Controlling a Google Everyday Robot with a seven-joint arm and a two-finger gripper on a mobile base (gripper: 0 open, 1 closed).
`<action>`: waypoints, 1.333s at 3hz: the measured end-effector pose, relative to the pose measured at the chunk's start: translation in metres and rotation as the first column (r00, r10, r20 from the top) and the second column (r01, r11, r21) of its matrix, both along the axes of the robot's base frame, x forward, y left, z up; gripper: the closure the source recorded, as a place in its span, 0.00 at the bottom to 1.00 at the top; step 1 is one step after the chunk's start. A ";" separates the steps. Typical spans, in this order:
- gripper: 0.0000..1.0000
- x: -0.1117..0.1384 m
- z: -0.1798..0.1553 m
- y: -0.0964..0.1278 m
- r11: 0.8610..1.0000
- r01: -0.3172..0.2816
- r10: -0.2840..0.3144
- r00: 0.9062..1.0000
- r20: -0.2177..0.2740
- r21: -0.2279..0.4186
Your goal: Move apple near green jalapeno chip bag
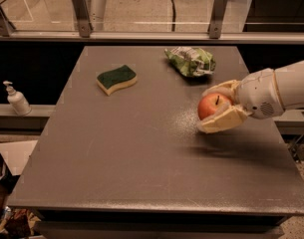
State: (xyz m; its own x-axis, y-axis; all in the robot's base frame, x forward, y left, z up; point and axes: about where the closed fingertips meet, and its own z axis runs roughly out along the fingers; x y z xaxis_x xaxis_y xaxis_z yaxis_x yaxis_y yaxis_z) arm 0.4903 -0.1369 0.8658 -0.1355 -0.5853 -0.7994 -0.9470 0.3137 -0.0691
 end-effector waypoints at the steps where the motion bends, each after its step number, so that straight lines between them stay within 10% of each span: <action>1: 1.00 0.050 0.010 -0.029 0.992 0.119 -0.119 0.993 0.001 -0.049; 4: 1.00 0.077 0.008 -0.042 0.976 0.218 -0.216 0.975 0.051 -0.031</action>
Offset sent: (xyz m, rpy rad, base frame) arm 0.0427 -0.0250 0.0063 -0.0435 0.0001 -0.0988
